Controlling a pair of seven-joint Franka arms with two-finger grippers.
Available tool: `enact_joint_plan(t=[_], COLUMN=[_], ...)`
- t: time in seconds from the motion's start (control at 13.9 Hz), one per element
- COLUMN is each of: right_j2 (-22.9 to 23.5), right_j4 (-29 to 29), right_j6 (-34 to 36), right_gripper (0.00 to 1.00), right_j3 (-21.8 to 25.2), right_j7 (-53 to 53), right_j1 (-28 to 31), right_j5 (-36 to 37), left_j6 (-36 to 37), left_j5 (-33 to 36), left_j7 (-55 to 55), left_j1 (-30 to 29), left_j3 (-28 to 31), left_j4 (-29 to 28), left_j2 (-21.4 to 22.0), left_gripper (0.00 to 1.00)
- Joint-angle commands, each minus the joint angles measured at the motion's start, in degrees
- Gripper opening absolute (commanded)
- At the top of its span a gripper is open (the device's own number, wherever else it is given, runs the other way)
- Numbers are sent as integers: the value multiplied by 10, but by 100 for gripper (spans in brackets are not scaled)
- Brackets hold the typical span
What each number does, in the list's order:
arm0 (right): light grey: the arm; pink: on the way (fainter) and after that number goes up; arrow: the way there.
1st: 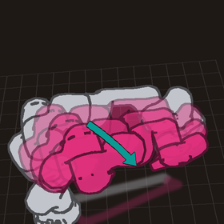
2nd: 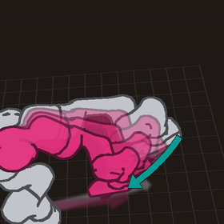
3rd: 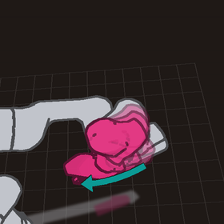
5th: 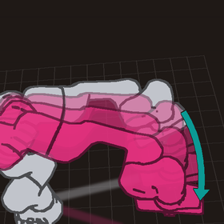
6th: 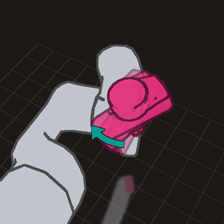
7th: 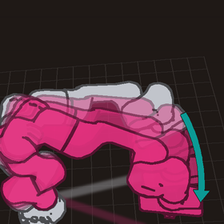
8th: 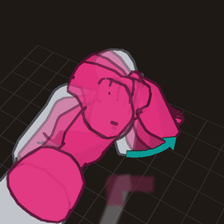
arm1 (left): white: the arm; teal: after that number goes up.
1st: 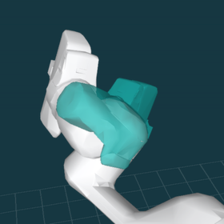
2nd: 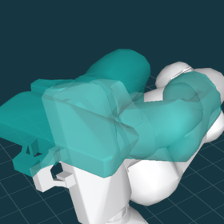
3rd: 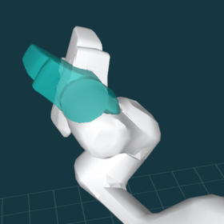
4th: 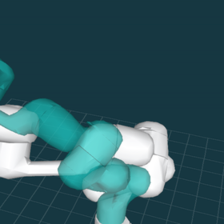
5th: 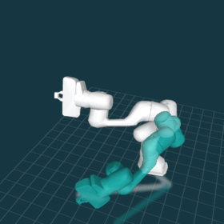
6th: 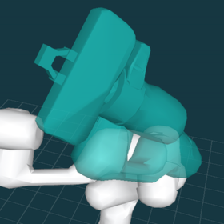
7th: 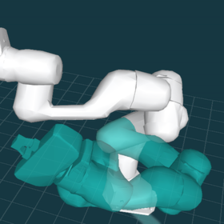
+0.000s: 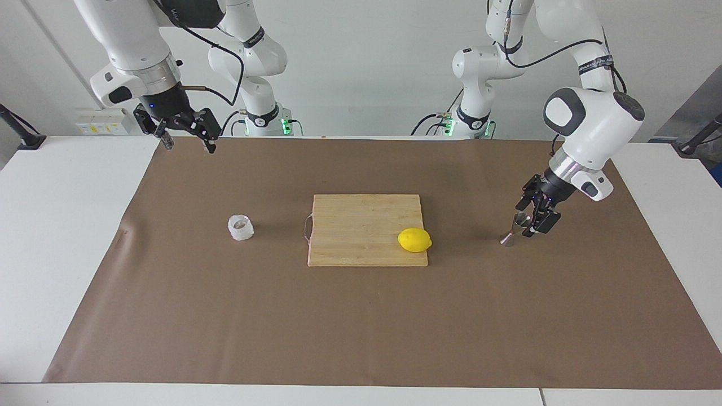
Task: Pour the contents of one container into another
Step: 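Move the open left gripper toward the small metal cup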
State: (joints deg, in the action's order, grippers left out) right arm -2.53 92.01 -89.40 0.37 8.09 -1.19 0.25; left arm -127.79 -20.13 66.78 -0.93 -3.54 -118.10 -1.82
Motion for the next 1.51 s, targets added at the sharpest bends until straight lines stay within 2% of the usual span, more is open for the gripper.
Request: enact_joint_plan(t=[0.0,0.36,0.65,1.0,1.22,1.43], right_j2=[-5,-5,-5,-5,-5,-5], right_j4=[5,5,5,5,5,5], right_j6=[6,6,6,6,6,6], right_gripper=[100,100,100,100,100,100], right_j3=[0,0,0,0,0,0], right_j7=[-11,-11,-11,-11,-11,-11], right_j1=[6,6,6,6,6,6], right_j5=[-17,-17,-17,-17,-17,-17], left_j6=[24,19,-18,-14,-3,59], left_j5=[-7,-5,9,18,18,14], left_j7=[3,0,-24,-26,-34,-44], left_j1=[0,-6,-24,-27,-42,-52], left_j3=[6,7,9,9,7,7], left_j4=[16,16,11,11,11,12], left_j2=[-11,-11,-14,-14,-13,-6], left_gripper=[100,100,100,100,100,100])
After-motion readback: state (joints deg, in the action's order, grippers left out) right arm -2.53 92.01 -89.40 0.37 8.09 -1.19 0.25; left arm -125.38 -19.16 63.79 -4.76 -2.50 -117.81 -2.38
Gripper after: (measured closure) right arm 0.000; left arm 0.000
